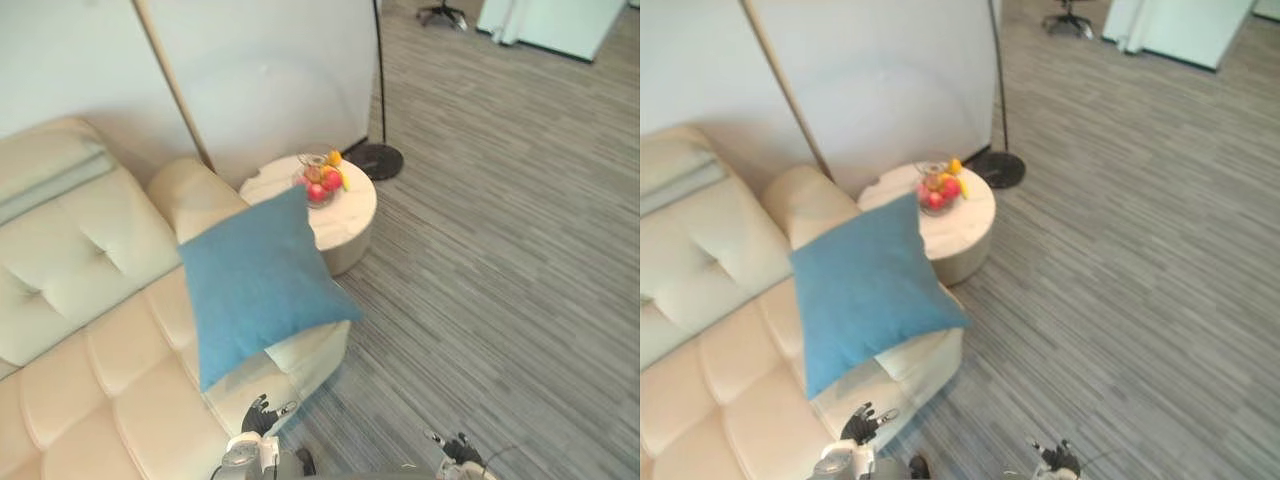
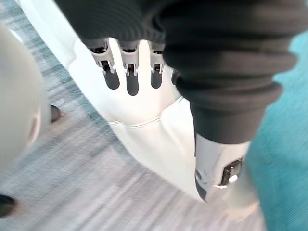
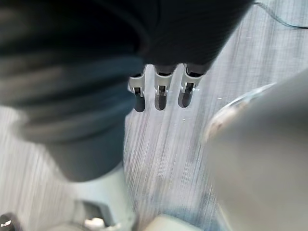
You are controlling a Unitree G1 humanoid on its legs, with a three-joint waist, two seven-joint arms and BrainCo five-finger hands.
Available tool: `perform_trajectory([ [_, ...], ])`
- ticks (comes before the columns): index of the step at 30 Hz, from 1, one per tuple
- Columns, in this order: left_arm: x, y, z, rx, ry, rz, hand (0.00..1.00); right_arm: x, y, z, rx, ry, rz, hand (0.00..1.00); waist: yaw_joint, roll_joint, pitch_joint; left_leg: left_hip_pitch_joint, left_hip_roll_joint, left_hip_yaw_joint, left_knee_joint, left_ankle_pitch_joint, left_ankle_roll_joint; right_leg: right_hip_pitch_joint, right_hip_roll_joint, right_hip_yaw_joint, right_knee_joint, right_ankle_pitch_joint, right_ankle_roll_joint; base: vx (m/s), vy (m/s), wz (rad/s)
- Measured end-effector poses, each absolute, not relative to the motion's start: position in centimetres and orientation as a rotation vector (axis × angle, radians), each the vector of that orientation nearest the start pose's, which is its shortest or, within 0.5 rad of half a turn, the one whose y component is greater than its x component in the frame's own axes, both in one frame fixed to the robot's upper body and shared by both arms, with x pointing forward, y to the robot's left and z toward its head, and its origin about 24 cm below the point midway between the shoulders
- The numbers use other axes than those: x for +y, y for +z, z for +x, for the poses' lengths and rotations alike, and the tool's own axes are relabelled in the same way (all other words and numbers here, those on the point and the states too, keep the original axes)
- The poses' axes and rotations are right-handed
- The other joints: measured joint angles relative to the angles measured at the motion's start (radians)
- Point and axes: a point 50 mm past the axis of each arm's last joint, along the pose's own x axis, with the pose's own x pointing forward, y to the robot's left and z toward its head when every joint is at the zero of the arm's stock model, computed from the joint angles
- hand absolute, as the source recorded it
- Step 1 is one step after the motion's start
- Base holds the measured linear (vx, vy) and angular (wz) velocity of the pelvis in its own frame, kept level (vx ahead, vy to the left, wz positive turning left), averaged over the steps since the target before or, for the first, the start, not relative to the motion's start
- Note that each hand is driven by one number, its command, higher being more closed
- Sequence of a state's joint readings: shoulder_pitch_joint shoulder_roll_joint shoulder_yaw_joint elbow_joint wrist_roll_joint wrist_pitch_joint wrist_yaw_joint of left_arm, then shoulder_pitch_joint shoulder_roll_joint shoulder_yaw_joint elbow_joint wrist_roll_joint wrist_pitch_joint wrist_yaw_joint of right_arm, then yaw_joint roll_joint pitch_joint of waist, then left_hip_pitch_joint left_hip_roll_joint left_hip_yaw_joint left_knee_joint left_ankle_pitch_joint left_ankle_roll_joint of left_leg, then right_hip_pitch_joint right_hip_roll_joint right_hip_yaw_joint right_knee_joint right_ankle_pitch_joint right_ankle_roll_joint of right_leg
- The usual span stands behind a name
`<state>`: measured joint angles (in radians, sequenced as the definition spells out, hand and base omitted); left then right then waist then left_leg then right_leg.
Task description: Pick up cushions and gather them together orderly.
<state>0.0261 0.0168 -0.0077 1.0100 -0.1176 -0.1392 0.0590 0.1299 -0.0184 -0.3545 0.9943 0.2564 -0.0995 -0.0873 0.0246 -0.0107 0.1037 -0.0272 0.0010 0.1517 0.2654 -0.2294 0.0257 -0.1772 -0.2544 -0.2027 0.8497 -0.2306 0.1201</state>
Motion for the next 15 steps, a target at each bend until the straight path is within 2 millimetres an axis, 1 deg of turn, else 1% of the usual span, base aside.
perform_trajectory([
  [1,16.3,-14.8,13.5,0.898,0.136,-0.050,0.00,-21.1,-15.8,7.8,0.978,-0.617,0.327,0.00,0.000,-0.012,-0.003,0.001,0.000,-0.055,0.000,-0.002,0.001,-0.016,0.020,0.021,-0.006,-0.033,-0.014,0.19,-0.098,1.46],
  [2,16.4,-14.8,13.6,0.897,0.140,-0.052,0.00,-21.0,-15.8,7.8,0.974,-0.620,0.334,0.00,0.001,-0.014,-0.003,0.009,0.004,-0.084,-0.001,-0.002,-0.001,-0.028,0.032,0.033,-0.020,-0.044,-0.021,0.22,-0.149,1.21],
  [3,16.3,-14.7,13.6,0.893,0.148,-0.061,0.00,-21.0,-15.8,7.8,0.972,-0.625,0.343,0.00,0.003,-0.012,-0.002,0.010,0.011,-0.123,-0.002,0.003,-0.009,-0.043,0.056,0.061,-0.057,-0.053,-0.024,0.24,-0.177,1.15],
  [4,16.2,-14.7,13.7,0.892,0.158,-0.076,0.00,-21.0,-15.8,7.9,0.968,-0.622,0.343,0.00,0.001,-0.007,-0.001,0.010,0.020,-0.172,0.002,0.002,-0.023,-0.056,0.091,0.115,-0.129,-0.059,-0.028,0.28,-0.246,1.32],
  [5,16.0,-14.7,13.7,0.887,0.163,-0.084,0.00,-20.8,-15.7,8.1,0.959,-0.616,0.344,0.00,0.003,-0.007,-0.001,0.009,0.027,-0.214,0.007,-0.004,-0.040,-0.068,0.131,0.201,-0.210,-0.058,-0.030,0.20,-0.235,1.15],
  [6,16.0,-14.7,13.7,0.887,0.167,-0.089,0.00,-20.7,-15.7,8.2,0.956,-0.612,0.348,0.00,0.003,-0.007,-0.001,0.006,0.029,-0.228,0.014,-0.008,-0.052,-0.066,0.146,0.239,-0.255,-0.050,-0.034,0.20,-0.277,1.14],
  [7,16.0,-14.6,13.8,0.882,0.177,-0.098,0.00,-20.2,-15.7,8.2,0.956,-0.604,0.358,0.00,0.001,-0.030,-0.011,-0.016,0.016,-0.247,0.048,-0.024,-0.081,-0.048,0.147,0.292,-0.399,0.043,-0.037,0.23,-0.348,1.08],
  [8,15.6,-14.6,14.1,0.880,0.177,-0.112,0.00,-20.2,-15.7,8.2,0.949,-0.614,0.371,0.00,0.007,-0.010,-0.005,-0.025,0.037,-0.262,0.072,-0.042,-0.106,-0.031,0.152,0.257,-0.410,0.023,-0.034,0.23,-0.337,0.97],
  [9,15.1,-14.6,14.0,0.882,0.176,-0.127,0.00,-20.7,-15.6,8.2,0.943,-0.623,0.360,0.00,0.017,0.005,-0.012,-0.032,0.060,-0.255,0.066,-0.036,-0.115,-0.027,0.165,0.242,-0.421,0.023,-0.036,0.19,-0.273,0.55],
  [10,14.8,-14.7,13.9,0.884,0.176,-0.138,0.00,-21.0,-15.5,8.3,0.939,-0.624,0.353,0.00,0.021,0.015,-0.017,-0.038,0.073,-0.247,0.061,-0.033,-0.119,-0.027,0.171,0.229,-0.428,0.023,-0.036,0.14,-0.191,0.38],
  [11,14.5,-14.7,13.9,0.884,0.172,-0.147,0.00,-21.3,-15.4,8.6,0.933,-0.619,0.342,0.00,0.022,0.034,-0.017,-0.039,0.088,-0.245,0.042,-0.021,-0.138,-0.016,0.181,0.198,-0.437,0.019,-0.042,0.12,-0.185,0.50],
  [13,14.7,-14.7,13.8,0.883,0.187,-0.153,0.00,-21.3,-15.4,8.4,0.934,-0.622,0.341,0.00,0.015,0.039,-0.015,-0.039,0.107,-0.248,0.017,0.010,-0.151,0.011,0.184,0.137,-0.447,0.018,-0.045,0.07,-0.208,0.82],
  [14,14.7,-14.6,14.1,0.875,0.188,-0.155,0.00,-21.1,-15.5,8.3,0.938,-0.622,0.346,0.00,0.015,0.032,-0.011,-0.040,0.114,-0.245,0.015,0.030,-0.156,0.037,0.182,0.094,-0.461,0.017,-0.048,0.04,-0.204,1.01],
  [15,14.7,-14.4,14.4,0.865,0.187,-0.155,0.00,-20.9,-15.5,8.5,0.935,-0.619,0.352,0.00,0.014,0.025,-0.009,-0.044,0.114,-0.236,0.017,0.047,-0.154,0.049,0.172,0.064,-0.464,0.011,-0.060,0.02,-0.139,0.85],
])
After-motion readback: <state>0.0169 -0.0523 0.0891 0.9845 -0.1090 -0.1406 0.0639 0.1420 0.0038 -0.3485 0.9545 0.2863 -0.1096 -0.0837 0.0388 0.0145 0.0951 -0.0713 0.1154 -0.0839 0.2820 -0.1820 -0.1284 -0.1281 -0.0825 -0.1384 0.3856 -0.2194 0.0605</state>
